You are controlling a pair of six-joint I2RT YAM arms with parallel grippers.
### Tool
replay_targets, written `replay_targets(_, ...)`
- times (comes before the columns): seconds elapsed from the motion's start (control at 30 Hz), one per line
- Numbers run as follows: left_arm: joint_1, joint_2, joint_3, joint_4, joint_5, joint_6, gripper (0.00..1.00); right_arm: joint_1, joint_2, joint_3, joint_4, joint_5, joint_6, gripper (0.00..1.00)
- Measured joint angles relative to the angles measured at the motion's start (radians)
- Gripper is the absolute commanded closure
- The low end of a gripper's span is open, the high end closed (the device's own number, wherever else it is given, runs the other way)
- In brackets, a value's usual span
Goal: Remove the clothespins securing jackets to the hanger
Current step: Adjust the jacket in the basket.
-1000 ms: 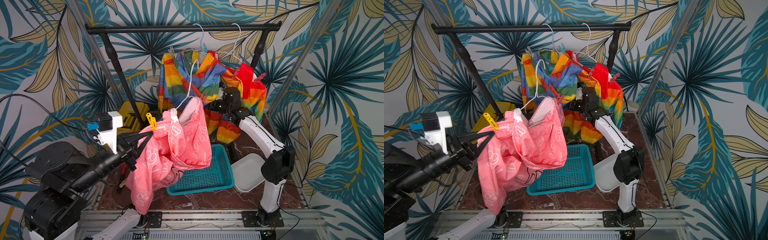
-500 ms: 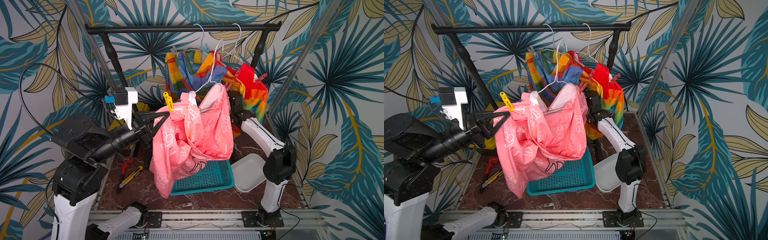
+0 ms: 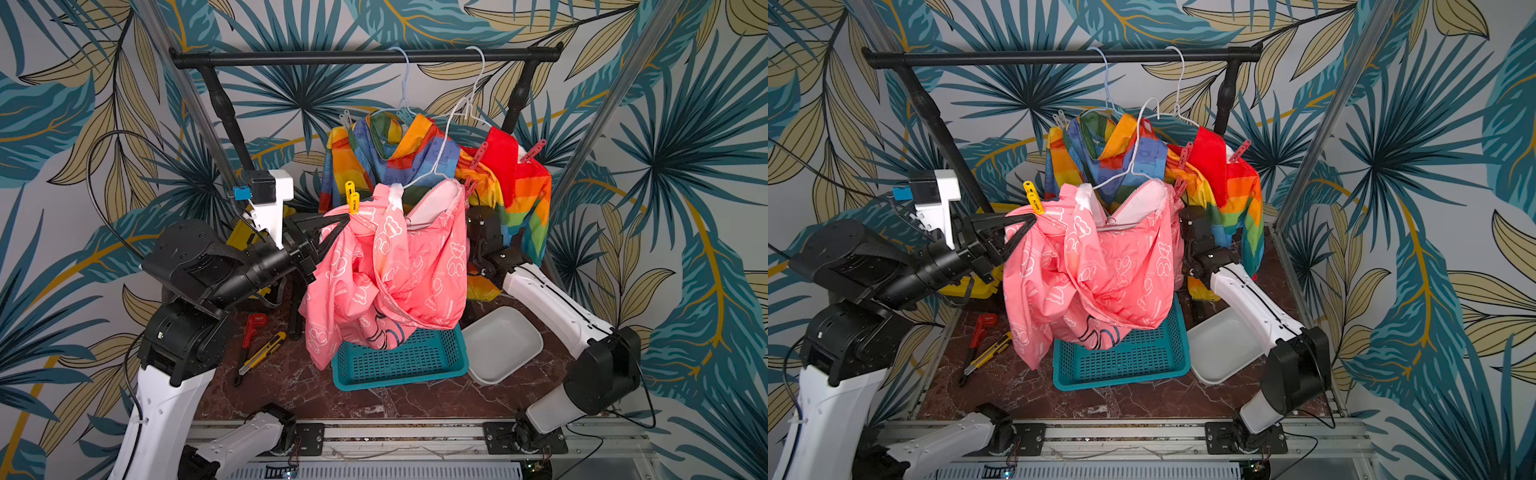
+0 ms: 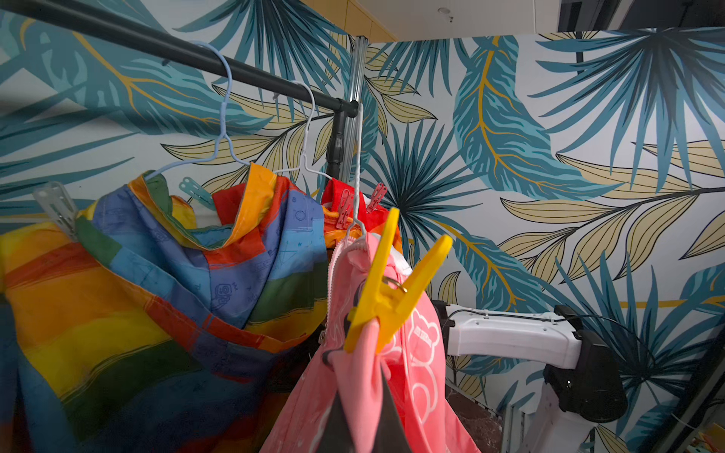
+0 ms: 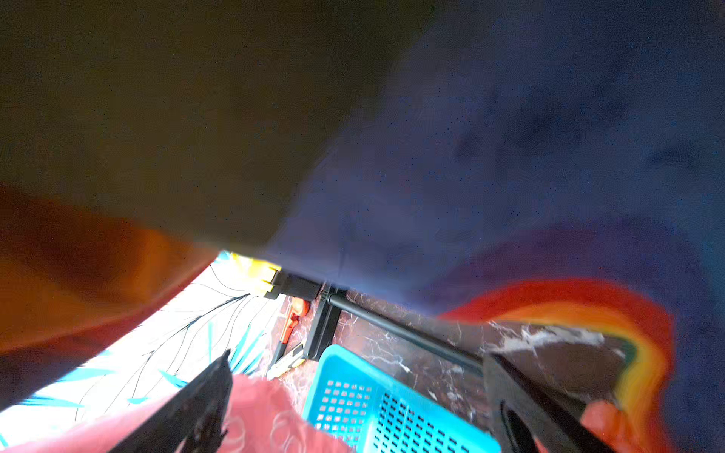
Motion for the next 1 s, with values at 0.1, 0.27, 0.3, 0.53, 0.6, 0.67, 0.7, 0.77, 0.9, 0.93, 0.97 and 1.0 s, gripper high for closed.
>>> replay_targets(0.1,0.000,0.002,0.000,0.023,0.001,-0.005,1.00,0.019,-0.035,0.001,-0.049,0.052,0.013,0.00)
replay_targets(0.27,0.000,0.005,0.000,0.062,0.002,-0.008,1.00,0.110,-0.045,0.046,-0.140,0.154,0.023,0.00)
replay_targets(0.3,0.000,0.004,0.000,0.069,0.001,-0.008,1.00,0.125,-0.044,0.048,-0.146,0.167,0.028,0.00)
replay_targets(0.53,0.000,-0.026,-0.026,0.090,-0.012,-0.005,1.00,0.177,0.002,0.093,-0.167,0.219,0.062,0.00)
replay_targets(0.6,0.000,-0.036,-0.033,0.089,-0.019,0.000,1.00,0.192,0.017,0.106,-0.168,0.222,0.069,0.00)
replay_targets(0.67,0.000,-0.043,-0.033,0.088,-0.031,0.012,1.00,0.206,0.034,0.133,-0.176,0.222,0.072,0.00)
replay_targets(0.7,0.000,-0.048,-0.033,0.089,-0.036,0.016,1.00,0.213,0.042,0.151,-0.183,0.225,0.072,0.01)
replay_targets(0.77,0.000,-0.057,-0.032,0.090,-0.045,0.023,1.00,0.223,0.053,0.187,-0.191,0.230,0.072,0.01)
replay_targets(0.9,0.000,-0.069,-0.030,0.103,-0.061,0.033,1.00,0.233,0.065,0.257,-0.207,0.241,0.071,0.01)
replay_targets(0.93,0.000,-0.070,-0.030,0.107,-0.063,0.034,1.00,0.236,0.065,0.267,-0.209,0.245,0.071,0.01)
replay_targets(0.97,0.000,-0.071,-0.030,0.111,-0.064,0.036,1.00,0.239,0.065,0.271,-0.211,0.248,0.071,0.00)
replay_targets(1.0,0.000,-0.071,-0.030,0.113,-0.064,0.037,1.00,0.242,0.065,0.271,-0.212,0.252,0.071,0.01)
